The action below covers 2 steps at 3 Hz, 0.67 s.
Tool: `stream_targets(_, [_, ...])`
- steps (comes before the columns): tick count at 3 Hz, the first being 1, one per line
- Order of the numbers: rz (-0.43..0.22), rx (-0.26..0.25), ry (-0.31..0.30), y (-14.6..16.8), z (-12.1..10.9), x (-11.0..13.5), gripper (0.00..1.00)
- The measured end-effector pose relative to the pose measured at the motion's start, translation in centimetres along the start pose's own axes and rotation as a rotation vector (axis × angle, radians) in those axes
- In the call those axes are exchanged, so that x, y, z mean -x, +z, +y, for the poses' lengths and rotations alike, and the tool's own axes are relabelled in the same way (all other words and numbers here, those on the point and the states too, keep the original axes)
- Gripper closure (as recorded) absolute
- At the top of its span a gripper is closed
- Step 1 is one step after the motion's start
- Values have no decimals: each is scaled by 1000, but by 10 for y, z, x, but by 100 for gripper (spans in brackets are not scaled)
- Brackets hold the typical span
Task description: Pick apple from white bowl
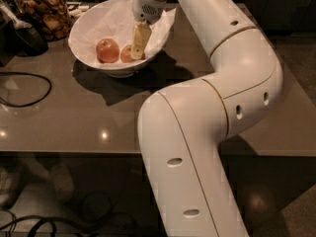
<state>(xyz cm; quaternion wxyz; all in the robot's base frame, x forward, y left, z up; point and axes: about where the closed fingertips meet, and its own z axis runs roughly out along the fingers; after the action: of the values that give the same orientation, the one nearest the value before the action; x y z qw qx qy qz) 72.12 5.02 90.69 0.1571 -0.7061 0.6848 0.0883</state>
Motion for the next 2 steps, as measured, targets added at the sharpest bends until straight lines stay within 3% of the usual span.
stream_targets(2, [5,13,-28,13,-3,8,32])
